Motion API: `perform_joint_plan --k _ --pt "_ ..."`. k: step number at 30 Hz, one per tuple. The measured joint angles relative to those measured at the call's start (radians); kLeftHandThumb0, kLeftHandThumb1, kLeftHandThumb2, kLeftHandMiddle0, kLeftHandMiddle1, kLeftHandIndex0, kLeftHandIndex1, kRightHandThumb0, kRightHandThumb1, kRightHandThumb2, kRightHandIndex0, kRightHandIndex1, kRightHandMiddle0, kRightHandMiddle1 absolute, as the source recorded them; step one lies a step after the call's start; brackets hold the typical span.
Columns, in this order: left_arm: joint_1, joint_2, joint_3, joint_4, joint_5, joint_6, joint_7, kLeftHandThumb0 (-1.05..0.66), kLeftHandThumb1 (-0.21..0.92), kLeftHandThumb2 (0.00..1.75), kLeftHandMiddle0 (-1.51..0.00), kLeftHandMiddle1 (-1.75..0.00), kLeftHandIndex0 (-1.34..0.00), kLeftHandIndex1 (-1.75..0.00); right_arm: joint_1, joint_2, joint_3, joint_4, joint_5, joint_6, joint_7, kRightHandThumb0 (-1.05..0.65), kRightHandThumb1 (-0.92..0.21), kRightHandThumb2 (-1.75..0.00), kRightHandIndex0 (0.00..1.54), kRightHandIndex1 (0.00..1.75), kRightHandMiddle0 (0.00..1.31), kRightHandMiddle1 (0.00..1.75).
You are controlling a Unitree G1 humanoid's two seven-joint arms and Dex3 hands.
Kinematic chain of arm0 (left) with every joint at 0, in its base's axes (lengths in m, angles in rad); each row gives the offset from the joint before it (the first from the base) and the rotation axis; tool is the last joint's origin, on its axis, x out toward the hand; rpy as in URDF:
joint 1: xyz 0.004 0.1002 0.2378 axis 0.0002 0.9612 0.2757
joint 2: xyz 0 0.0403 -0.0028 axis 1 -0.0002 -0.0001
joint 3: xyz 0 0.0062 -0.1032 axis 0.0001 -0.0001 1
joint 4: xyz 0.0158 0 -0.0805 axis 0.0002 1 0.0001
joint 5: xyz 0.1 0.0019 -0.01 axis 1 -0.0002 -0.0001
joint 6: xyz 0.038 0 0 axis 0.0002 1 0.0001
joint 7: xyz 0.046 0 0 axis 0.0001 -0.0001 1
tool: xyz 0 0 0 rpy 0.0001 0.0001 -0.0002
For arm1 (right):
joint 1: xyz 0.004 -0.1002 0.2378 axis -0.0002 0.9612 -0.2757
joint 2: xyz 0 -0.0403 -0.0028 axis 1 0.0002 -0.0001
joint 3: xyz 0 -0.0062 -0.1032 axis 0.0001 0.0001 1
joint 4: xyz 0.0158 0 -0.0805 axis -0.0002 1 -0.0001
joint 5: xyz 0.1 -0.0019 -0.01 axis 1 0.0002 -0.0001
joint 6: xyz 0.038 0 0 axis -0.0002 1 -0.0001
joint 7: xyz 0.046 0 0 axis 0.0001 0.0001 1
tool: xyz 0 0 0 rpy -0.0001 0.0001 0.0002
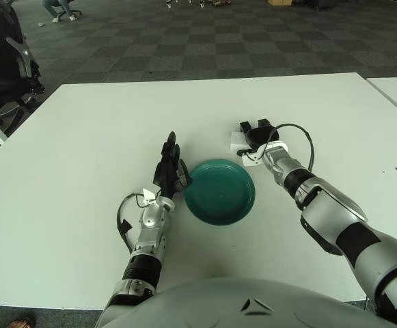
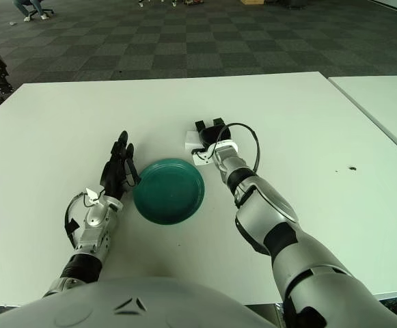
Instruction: Put the charger into the plate.
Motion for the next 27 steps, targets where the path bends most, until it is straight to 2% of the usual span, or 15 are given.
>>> perform_joint_plan --k 4,8,16,22,27 --pt "0.001 0.0 -0.003 -0.002 0.002 0.0 0.008 -0.93 0.92 1.14 0.0 0.0 -0.02 -0.02 0.023 -0.015 -0.051 0.004 0.037 -0.045 -0.08 -0.42 -0.52 -1.06 1.11 1.75 0.46 1.75" --pt "0.009 0.0 -0.004 -0.009 0.014 -0.002 0.026 -0.92 0.92 1.15 -0.01 0.0 -0.03 -0.03 0.042 -0.045 -0.111 0.016 0.078 -0.096 -0.132 -0.43 -0.49 -1.09 1.19 1.75 0.48 1.75" --pt "0.046 0.0 -0.016 -0.046 0.031 -0.003 0.05 -0.92 0.92 1.15 -0.01 0.0 -0.03 -0.03 0.055 -0.111 -0.17 0.056 0.121 -0.131 -0.173 -0.43 -0.48 -1.11 1.25 1.75 0.49 1.75" --pt "0.068 0.001 -0.027 -0.074 0.031 0.003 0.052 -0.93 0.92 1.15 0.0 0.0 -0.01 -0.03 0.042 -0.112 -0.197 0.071 0.137 -0.134 -0.201 -0.43 -0.47 -1.12 1.26 1.75 0.5 1.75" --pt "0.077 0.001 -0.029 -0.087 0.028 0.004 0.052 -0.93 0.92 1.16 0.0 0.0 -0.01 -0.04 -0.004 -0.099 -0.213 0.086 0.142 -0.113 -0.191 -0.44 -0.46 -1.13 1.28 1.75 0.5 1.75"
